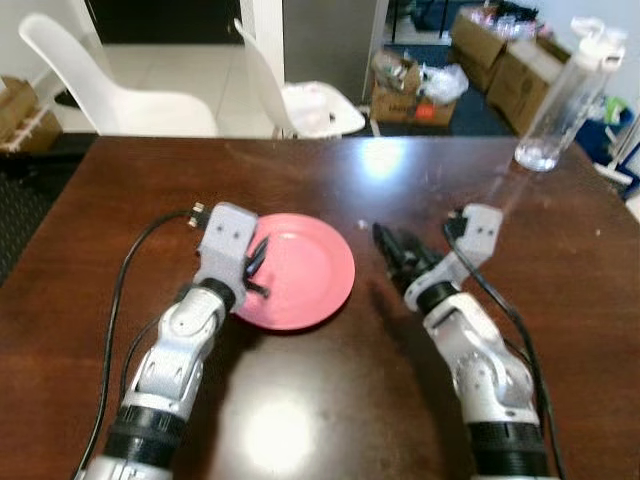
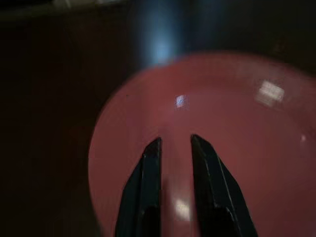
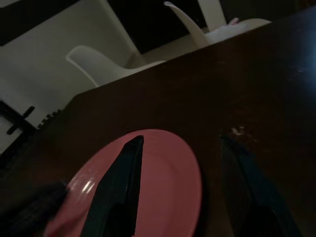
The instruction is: Setting the table
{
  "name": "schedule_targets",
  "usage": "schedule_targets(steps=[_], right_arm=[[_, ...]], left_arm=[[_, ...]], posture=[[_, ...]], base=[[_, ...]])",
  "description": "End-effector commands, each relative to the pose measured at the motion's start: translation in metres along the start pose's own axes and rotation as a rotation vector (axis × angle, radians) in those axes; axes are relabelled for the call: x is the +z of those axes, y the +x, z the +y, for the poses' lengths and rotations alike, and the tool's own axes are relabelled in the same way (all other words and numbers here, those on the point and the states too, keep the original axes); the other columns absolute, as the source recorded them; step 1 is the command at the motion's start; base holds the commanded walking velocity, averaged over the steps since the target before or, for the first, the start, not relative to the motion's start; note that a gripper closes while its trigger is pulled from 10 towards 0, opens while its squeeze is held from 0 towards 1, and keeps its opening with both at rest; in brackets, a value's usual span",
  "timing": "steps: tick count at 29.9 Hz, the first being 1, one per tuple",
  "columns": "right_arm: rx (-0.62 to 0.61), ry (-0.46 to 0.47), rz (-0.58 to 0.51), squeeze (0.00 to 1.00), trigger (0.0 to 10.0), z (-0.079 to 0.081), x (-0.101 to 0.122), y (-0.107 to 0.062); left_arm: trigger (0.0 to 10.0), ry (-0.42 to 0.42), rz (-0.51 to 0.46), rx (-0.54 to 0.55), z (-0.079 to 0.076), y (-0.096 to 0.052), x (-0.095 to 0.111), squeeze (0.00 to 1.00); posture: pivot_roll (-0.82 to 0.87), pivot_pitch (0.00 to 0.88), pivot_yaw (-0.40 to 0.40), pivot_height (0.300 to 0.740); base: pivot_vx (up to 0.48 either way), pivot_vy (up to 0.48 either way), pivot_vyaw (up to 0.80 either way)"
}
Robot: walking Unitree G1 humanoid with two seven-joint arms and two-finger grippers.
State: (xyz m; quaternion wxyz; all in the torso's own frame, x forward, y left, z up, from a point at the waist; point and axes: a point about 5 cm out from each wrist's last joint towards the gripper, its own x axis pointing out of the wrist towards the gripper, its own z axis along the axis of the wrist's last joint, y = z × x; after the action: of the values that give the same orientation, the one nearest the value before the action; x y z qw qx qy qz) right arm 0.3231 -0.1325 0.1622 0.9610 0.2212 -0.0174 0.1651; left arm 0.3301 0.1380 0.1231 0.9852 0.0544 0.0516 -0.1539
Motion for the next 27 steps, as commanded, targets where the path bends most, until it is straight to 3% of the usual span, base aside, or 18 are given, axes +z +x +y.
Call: schedule_targets(steps=[1,5,9,10,13,14,15,22,23,26,27], right_arm=[[0.002,0.018,0.006,0.00,10.0,-0.003,-0.002,-0.004],[0.011,0.020,0.007,0.00,10.0,-0.005,-0.002,-0.007],[0.007,0.009,0.020,0.00,10.0,-0.007,-0.005,-0.006],[0.007,-0.008,0.026,0.00,10.0,-0.008,-0.005,-0.004],[0.005,-0.009,0.025,0.00,10.0,-0.009,-0.005,-0.004],[-0.002,-0.010,0.028,0.00,10.0,-0.012,-0.005,-0.005],[-0.005,-0.011,0.029,0.00,10.0,-0.013,-0.005,-0.005],[0.001,0.024,0.031,0.00,10.0,-0.016,-0.008,-0.002],[0.026,0.121,0.042,0.00,10.0,-0.018,-0.011,0.002],[0.042,0.164,0.046,0.00,10.0,-0.018,-0.012,0.004],[0.083,0.233,0.064,0.00,10.0,-0.017,-0.017,0.005]], left_arm=[[10.0,-0.050,0.045,-0.003,0.004,-0.001,-0.013,0.00],[10.0,-0.218,0.088,-0.008,0.018,-0.011,-0.029,0.00],[10.0,-0.260,0.165,-0.066,0.017,-0.017,-0.048,0.00],[10.0,-0.172,0.279,-0.068,0.014,-0.026,-0.077,0.00],[10.0,-0.116,0.343,-0.078,0.010,-0.031,-0.094,0.00],[10.0,0.021,0.421,-0.154,0.000,-0.041,-0.111,0.00],[10.0,0.057,0.440,-0.178,-0.003,-0.043,-0.116,0.00],[10.0,0.119,0.422,-0.216,-0.009,-0.041,-0.112,0.00],[10.0,0.154,0.404,-0.234,-0.009,-0.038,-0.108,0.00],[10.0,0.162,0.398,-0.238,-0.009,-0.037,-0.107,0.00],[10.0,0.171,0.390,-0.241,-0.008,-0.036,-0.107,0.00]], posture=[[-0.02,0.052,0.076,0.740],[-0.02,0.060,0.080,0.740],[-0.02,0.065,0.077,0.740],[-0.03,0.069,0.082,0.740],[-0.03,0.071,0.082,0.740],[-0.02,0.079,0.078,0.740],[-0.02,0.079,0.078,0.740],[-0.02,0.085,0.082,0.740],[-0.01,0.086,0.086,0.740],[-0.01,0.086,0.086,0.740],[-0.01,0.086,0.090,0.740]], base=[[0.000,0.000,0.00],[0.000,0.000,0.00],[0.000,0.000,0.00],[0.000,0.000,0.00],[0.000,0.000,0.00],[0.000,0.000,0.00],[0.000,0.000,0.00],[0.000,0.000,0.00],[0.000,0.000,0.00],[0.000,0.000,0.00],[0.000,0.000,0.00]])
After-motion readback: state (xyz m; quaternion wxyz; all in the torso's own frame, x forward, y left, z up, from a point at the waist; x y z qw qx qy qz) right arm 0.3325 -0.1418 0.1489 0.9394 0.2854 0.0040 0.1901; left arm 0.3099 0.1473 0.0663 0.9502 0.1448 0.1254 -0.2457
